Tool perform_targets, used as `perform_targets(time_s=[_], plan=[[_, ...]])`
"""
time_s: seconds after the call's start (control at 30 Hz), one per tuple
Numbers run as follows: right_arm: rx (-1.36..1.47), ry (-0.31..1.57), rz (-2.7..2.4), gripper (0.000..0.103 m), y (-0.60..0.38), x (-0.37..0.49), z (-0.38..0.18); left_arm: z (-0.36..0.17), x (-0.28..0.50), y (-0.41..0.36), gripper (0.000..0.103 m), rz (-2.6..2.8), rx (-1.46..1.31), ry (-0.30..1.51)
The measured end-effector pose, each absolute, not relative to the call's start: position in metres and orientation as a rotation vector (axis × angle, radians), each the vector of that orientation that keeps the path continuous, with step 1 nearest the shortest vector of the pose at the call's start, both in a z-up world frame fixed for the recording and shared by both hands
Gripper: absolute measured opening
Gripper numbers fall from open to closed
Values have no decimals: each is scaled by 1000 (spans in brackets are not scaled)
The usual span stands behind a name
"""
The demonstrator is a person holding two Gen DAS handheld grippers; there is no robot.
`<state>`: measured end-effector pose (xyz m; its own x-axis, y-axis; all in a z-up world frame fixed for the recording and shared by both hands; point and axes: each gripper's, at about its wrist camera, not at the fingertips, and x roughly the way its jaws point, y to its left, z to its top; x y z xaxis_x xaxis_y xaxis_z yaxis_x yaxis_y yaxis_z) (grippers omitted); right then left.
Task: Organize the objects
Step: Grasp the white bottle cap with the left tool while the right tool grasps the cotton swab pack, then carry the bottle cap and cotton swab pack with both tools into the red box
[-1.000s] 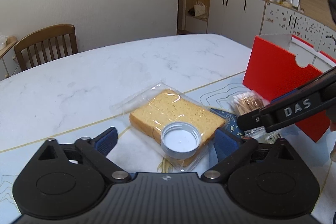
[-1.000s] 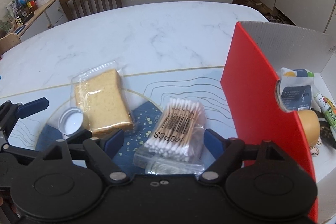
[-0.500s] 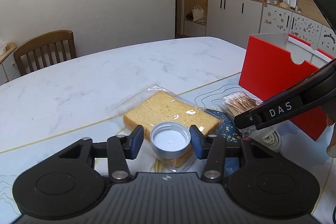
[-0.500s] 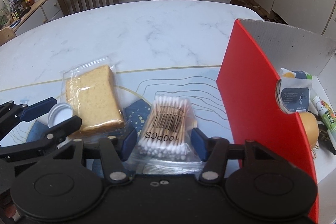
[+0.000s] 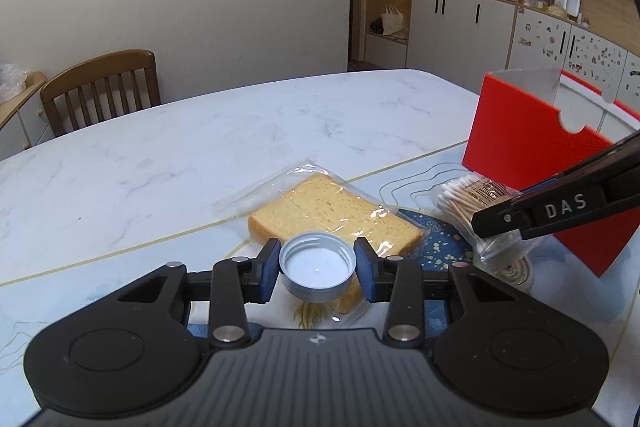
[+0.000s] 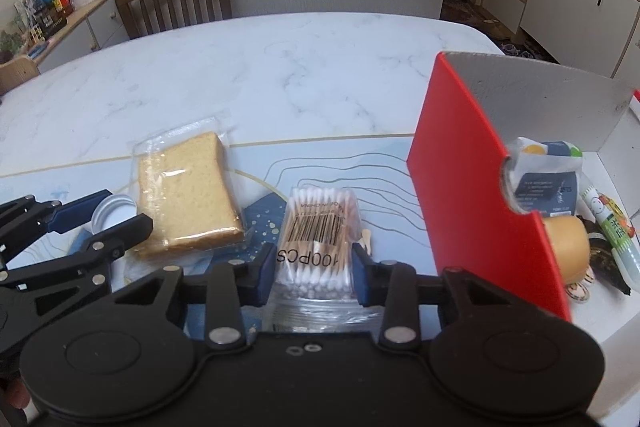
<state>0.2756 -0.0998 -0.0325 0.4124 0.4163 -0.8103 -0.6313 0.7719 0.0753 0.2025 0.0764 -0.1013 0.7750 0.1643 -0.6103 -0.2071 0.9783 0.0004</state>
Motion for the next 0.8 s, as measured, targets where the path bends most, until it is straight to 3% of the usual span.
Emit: perform_targets(time_s=[0.8], plan=[[-122, 858, 773, 28, -173, 241, 50, -14, 169, 20, 38, 88, -76, 618]])
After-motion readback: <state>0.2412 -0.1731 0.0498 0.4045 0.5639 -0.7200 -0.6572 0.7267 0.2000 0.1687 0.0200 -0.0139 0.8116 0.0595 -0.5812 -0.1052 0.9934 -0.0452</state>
